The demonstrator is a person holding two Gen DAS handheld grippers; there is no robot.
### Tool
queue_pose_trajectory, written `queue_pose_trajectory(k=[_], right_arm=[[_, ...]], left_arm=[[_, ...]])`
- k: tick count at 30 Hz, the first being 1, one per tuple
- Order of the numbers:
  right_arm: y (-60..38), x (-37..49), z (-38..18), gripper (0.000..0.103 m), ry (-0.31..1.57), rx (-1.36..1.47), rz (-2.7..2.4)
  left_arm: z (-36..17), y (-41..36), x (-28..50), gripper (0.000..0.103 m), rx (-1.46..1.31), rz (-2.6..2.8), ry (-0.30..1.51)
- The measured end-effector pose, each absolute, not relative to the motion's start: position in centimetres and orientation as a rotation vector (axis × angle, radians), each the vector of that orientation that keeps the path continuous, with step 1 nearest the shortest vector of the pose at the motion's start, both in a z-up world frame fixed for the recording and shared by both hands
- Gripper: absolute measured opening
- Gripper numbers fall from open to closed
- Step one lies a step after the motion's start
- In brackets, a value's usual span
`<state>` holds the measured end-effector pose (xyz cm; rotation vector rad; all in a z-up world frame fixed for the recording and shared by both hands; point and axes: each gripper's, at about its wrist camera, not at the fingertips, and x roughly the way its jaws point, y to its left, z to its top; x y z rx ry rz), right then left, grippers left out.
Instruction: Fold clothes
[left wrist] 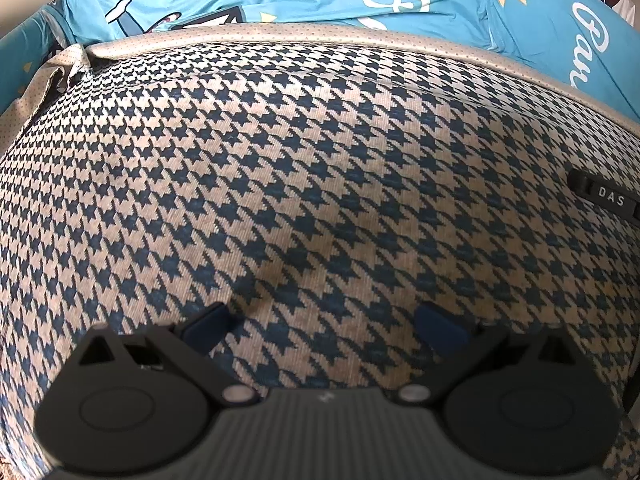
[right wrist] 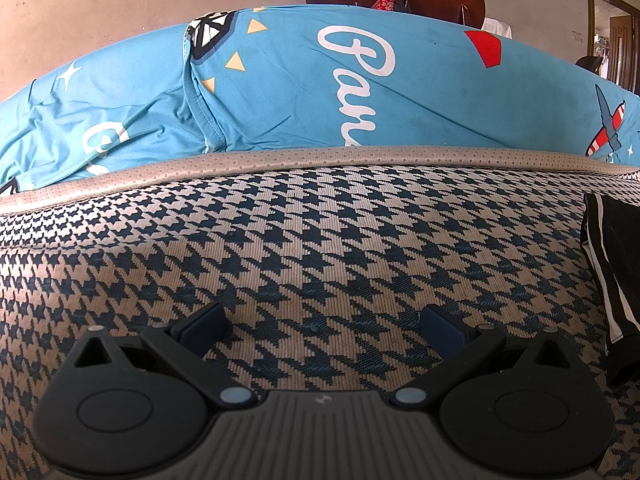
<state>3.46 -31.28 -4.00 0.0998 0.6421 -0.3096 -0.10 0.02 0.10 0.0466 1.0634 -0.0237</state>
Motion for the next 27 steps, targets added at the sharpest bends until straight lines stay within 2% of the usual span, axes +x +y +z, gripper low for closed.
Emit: queue_pose_trajectory(k=[23, 27], right_arm=[[-31.2, 3.5, -4.0, 0.103, 0.642, 0.1, -0.309], [-31.2, 3.5, -4.0, 0.103, 0.642, 0.1, -0.309]], left_arm=[[0.3, 0.0, -1.9, 0.103, 0.105, -0.096, 1.045], [1.2, 0.1, -3.3, 0.103, 0.134, -0.096, 0.993]])
